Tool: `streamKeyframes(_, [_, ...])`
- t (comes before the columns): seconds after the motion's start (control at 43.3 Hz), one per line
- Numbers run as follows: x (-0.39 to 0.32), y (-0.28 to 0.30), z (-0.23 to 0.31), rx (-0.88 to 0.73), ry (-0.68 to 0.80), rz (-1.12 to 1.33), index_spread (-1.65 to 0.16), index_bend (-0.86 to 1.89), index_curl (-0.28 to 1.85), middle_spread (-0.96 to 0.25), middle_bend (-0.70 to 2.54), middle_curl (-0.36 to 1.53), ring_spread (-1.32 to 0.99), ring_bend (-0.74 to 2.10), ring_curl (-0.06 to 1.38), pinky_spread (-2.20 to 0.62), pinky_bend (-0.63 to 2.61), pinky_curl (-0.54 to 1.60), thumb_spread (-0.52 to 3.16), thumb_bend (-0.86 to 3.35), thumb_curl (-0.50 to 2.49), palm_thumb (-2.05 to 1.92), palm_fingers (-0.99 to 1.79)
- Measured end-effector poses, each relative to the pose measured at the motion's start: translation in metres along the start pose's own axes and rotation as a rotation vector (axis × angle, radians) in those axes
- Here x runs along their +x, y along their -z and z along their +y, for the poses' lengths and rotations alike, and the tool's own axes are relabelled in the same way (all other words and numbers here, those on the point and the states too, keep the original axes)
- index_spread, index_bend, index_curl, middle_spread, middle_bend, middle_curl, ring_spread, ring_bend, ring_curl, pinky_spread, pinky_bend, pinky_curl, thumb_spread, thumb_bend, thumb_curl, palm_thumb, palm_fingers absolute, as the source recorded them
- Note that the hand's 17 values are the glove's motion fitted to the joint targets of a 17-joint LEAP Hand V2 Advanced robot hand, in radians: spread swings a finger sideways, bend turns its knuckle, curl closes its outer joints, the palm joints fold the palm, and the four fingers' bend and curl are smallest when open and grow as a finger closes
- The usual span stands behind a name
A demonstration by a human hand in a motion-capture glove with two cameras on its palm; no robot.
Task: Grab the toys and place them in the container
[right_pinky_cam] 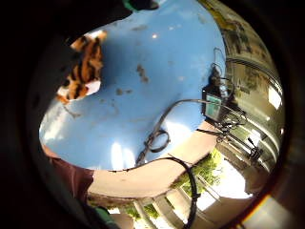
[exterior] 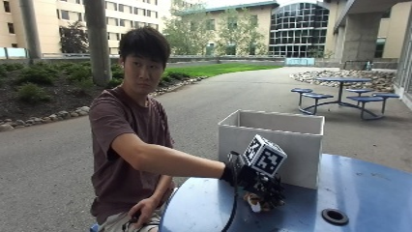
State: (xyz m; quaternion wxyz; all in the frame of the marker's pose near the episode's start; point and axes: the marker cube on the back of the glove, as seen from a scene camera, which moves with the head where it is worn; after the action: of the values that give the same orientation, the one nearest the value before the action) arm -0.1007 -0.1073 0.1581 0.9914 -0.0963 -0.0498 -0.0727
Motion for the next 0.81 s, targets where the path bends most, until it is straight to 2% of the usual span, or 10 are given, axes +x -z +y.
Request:
streamKeyframes(0.138, [-0.004,-0.031,-0.021,0.074,0.006,0.008,-0.21,0.14,0.18,0.00,0.14,0.32,-0.03,0.49,0.32,-0.04,1.01,0.38,1.39,0.19,0.48,0.40,0.02])
streamKeyframes(0.231, [-0.003,-0.028,-0.031,0.121,0.005,0.001,-0.20,0.27,0.21,-0.07,0.25,0.34,-0.11,0.57,0.30,-0.18,1.00,0.33,1.44,0.30,0.52,0.58,0.56])
streamKeyframes(0.369, [-0.003,-0.025,-0.047,0.159,-0.003,-0.017,-0.17,0.26,0.23,-0.17,0.51,0.44,-0.24,0.72,0.35,-0.36,0.91,0.31,1.48,0.39,0.55,0.73,1.09])
streamKeyframes(0.392, [-0.004,-0.025,-0.048,0.163,-0.001,-0.023,-0.17,0.24,0.23,-0.15,0.40,0.40,-0.24,0.67,0.33,-0.35,0.95,0.33,1.47,0.39,0.55,0.73,0.88])
streamKeyframes(0.415, [-0.004,-0.024,-0.049,0.170,0.002,-0.031,-0.16,0.30,0.28,-0.18,0.58,0.48,-0.26,0.76,0.40,-0.39,0.88,0.32,1.48,0.41,0.56,0.76,1.17])
streamKeyframes(0.577, [-0.016,-0.026,-0.058,0.304,-0.008,-0.101,-0.08,0.50,0.37,-0.16,0.84,0.57,-0.29,0.83,0.45,-0.44,0.76,0.32,1.46,0.46,0.62,0.88,1.40])
streamKeyframes(0.6, [-0.016,-0.026,-0.058,0.311,-0.013,-0.100,-0.08,0.47,0.35,-0.17,0.85,0.57,-0.30,0.83,0.45,-0.46,0.77,0.32,1.45,0.46,0.62,0.88,1.30])
streamKeyframes(0.646, [-0.015,-0.025,-0.055,0.305,-0.020,-0.098,-0.04,0.64,0.41,-0.15,0.91,0.60,-0.29,0.88,0.47,-0.45,0.73,0.32,1.49,0.50,0.65,0.92,1.46])
streamKeyframes(0.692, [-0.011,-0.021,-0.051,0.285,-0.024,-0.099,0.00,0.75,0.45,-0.13,0.90,0.59,-0.29,0.99,0.50,-0.45,0.71,0.32,1.59,0.56,0.64,0.94,1.54])
streamKeyframes(0.807, [0.001,-0.001,-0.036,0.255,-0.046,-0.138,0.07,0.91,0.51,-0.09,0.68,0.51,-0.27,1.16,0.54,-0.45,0.77,0.35,1.64,0.66,0.67,0.99,1.41])
